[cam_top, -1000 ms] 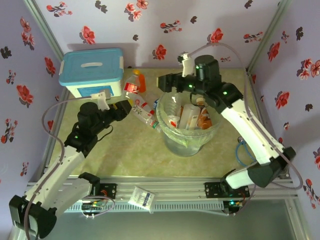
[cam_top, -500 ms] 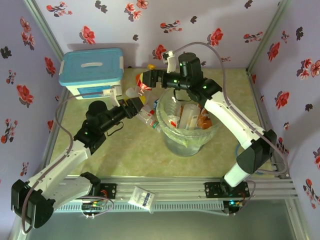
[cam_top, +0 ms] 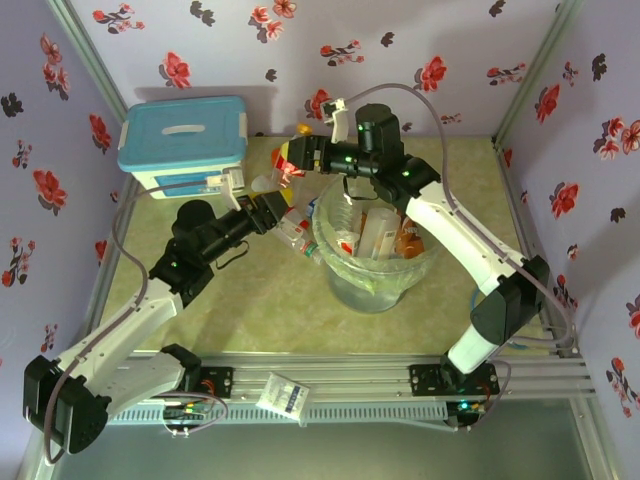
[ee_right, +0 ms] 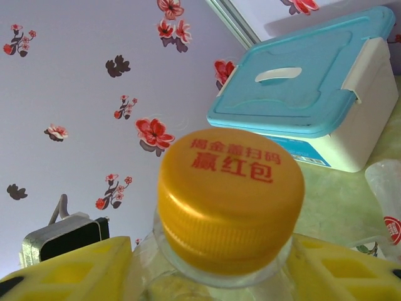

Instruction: Put the plastic bottles in the bin

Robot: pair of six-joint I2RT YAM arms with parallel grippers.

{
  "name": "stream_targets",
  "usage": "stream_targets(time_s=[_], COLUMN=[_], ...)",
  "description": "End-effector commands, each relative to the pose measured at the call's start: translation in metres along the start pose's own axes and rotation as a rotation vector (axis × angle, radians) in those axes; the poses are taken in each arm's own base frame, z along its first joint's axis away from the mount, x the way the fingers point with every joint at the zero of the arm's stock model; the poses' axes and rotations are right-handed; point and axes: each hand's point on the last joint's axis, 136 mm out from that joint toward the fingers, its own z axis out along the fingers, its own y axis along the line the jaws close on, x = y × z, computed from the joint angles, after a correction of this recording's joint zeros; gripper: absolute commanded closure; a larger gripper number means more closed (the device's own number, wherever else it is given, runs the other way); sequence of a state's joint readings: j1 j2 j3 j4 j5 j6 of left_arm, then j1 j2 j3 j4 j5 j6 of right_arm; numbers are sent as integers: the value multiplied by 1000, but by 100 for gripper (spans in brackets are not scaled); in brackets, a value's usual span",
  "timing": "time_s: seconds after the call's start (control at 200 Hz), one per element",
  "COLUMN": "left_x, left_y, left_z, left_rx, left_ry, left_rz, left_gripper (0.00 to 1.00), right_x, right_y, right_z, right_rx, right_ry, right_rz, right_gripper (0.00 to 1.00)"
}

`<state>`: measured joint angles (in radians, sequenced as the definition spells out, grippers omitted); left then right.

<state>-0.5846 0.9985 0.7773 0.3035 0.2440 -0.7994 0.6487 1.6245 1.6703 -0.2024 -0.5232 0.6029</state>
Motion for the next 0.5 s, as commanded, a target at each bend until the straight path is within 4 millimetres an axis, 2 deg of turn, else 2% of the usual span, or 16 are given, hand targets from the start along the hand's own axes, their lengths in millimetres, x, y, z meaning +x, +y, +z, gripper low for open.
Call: stream_targets(time_s=[0.0,0.08,0.14,0.305,0.405,0.495], left_x=[-14,-12,-10,4,13,19], left_y=[-17,-16,-14,4,11,8], left_z=[0,0,-1,1,6,12], left_rx=[47,41,28,-88,-116,-106], left_ry=[-39,-31,-21,55,93,111], left_rz=[15,18,25,52,51,55], left_gripper=[25,10,6,0,0,0], right_x=[-15,-24,-34,-59,-70,-72], right_y=[23,28,33,35,24,5], right_z=[-7,-14,-24,-68,-104,-136], right_rx=[-55,-40,-15,151,260,370], right_ry=[-49,-86,-119,-175,-203,-206], right_rz=[-39,-75,-123,-265,-303,-318], right_gripper=[46,48,49,50,51,52])
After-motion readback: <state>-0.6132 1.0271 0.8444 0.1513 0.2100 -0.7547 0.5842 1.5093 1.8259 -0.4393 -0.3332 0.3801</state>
